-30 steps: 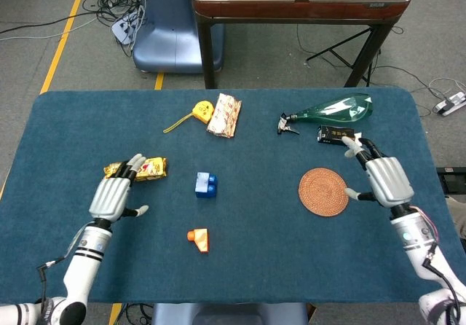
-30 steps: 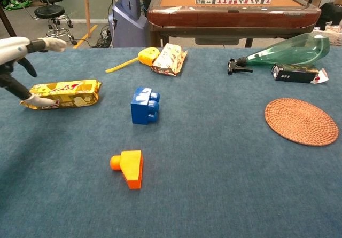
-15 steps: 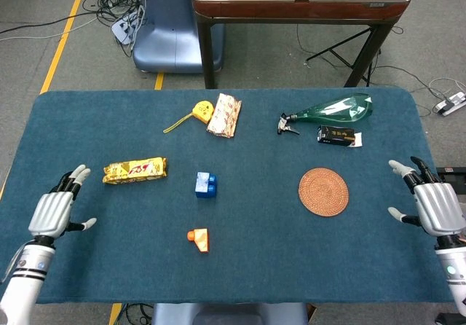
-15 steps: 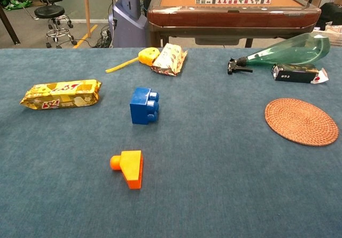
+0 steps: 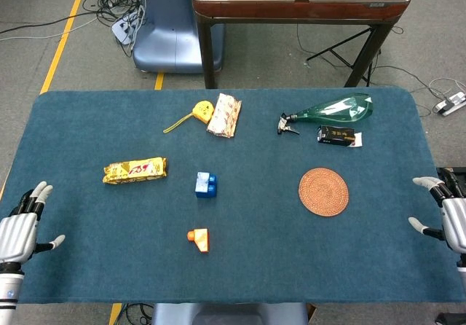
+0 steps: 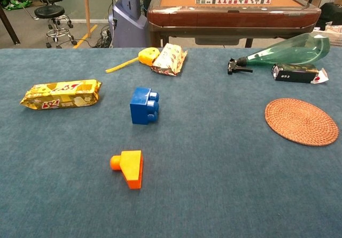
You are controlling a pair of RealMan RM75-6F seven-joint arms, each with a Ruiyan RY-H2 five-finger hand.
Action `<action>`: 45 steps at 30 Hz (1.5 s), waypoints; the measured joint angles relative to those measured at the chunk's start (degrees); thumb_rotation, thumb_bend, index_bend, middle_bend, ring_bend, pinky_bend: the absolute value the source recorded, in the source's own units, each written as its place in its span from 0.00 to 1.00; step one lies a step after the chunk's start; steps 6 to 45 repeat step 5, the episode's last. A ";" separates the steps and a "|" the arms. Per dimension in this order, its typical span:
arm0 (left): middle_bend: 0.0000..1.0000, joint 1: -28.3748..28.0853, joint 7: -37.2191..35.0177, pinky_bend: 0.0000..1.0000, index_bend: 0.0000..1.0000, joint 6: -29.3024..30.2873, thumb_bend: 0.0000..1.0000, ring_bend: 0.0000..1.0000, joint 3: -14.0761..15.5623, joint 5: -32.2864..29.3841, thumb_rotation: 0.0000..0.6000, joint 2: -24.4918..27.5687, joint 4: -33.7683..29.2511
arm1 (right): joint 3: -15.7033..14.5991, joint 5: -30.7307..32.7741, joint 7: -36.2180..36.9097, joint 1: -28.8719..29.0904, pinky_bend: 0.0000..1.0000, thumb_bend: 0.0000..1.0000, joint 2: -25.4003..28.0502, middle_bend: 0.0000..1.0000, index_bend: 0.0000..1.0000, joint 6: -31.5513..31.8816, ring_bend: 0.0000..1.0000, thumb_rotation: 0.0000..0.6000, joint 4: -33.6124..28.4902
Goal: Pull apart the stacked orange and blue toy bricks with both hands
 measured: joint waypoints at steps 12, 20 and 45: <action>0.00 0.95 0.49 0.22 0.02 -0.40 0.09 0.01 -0.57 -0.08 1.00 0.33 0.18 | 0.45 -0.10 0.44 -0.09 0.35 0.00 -0.12 0.29 0.31 -0.99 0.26 1.00 0.26; 0.00 0.95 0.49 0.22 0.02 -0.40 0.09 0.01 -0.57 -0.08 1.00 0.33 0.18 | 0.45 -0.10 0.44 -0.09 0.35 0.00 -0.12 0.29 0.31 -0.99 0.26 1.00 0.26; 0.00 0.95 0.49 0.22 0.02 -0.40 0.09 0.01 -0.57 -0.08 1.00 0.33 0.18 | 0.45 -0.10 0.44 -0.09 0.35 0.00 -0.12 0.29 0.31 -0.99 0.26 1.00 0.26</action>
